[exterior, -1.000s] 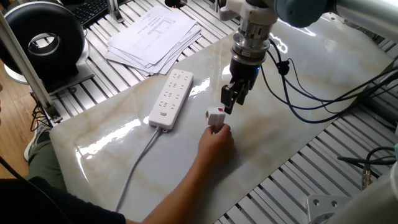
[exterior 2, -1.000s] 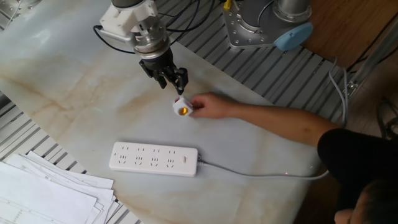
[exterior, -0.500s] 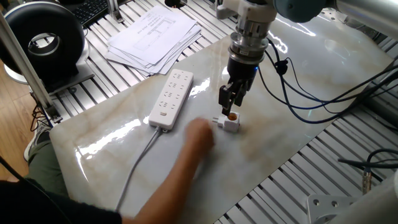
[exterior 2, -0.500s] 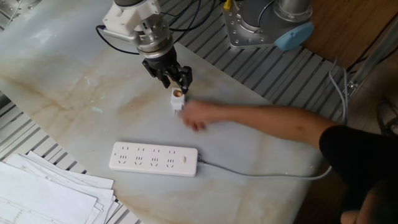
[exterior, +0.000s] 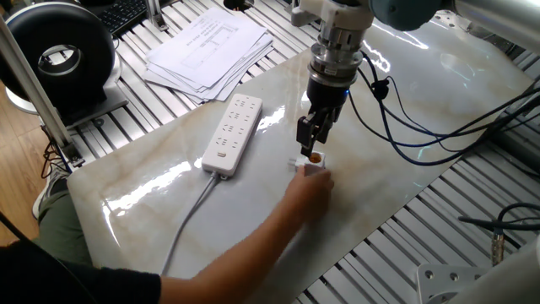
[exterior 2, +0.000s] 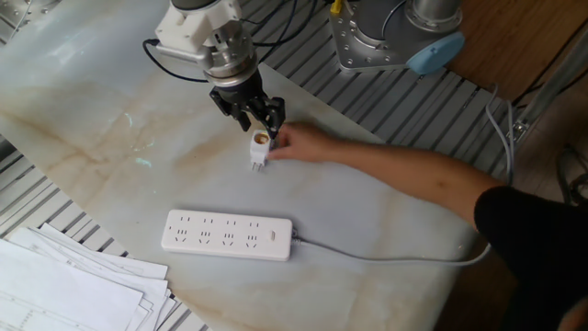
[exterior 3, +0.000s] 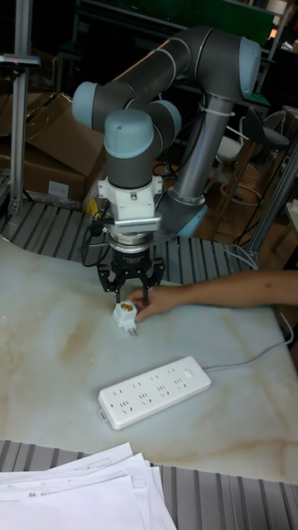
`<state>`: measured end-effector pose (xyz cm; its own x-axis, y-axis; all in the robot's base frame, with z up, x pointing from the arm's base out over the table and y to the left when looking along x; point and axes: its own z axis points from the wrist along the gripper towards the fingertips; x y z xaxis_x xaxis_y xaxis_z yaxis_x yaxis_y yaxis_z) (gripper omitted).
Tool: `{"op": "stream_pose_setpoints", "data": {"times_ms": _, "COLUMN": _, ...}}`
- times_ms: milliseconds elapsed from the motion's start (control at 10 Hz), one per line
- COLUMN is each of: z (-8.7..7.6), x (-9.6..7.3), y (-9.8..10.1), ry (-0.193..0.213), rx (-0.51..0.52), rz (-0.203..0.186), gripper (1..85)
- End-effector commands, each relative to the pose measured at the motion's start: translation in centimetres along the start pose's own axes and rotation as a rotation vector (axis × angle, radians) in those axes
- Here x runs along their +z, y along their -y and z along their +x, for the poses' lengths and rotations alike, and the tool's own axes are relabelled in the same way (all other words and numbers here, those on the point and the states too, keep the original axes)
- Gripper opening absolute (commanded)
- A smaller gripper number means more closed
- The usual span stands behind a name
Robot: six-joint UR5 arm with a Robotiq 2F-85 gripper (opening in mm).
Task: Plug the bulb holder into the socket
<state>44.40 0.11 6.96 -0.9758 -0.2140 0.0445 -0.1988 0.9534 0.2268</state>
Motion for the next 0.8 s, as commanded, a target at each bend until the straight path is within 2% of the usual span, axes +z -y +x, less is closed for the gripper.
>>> {"op": "stream_pose_setpoints", "data": {"times_ms": 0, "z": -0.56, "x": 0.01, "y": 0.3, "ry": 0.017, "rx": 0.012, "rz": 0.017, "gripper": 56.3}}
{"op": "stream_pose_setpoints", "data": {"times_ms": 500, "z": -0.83, "x": 0.44, "y": 0.81, "ry": 0.024, "rx": 0.023, "rz": 0.049, "gripper": 56.3}}
{"op": "stream_pose_setpoints", "data": {"times_ms": 700, "z": -1.04, "x": 0.9, "y": 0.7, "ry": 0.036, "rx": 0.029, "rz": 0.05, "gripper": 56.3}}
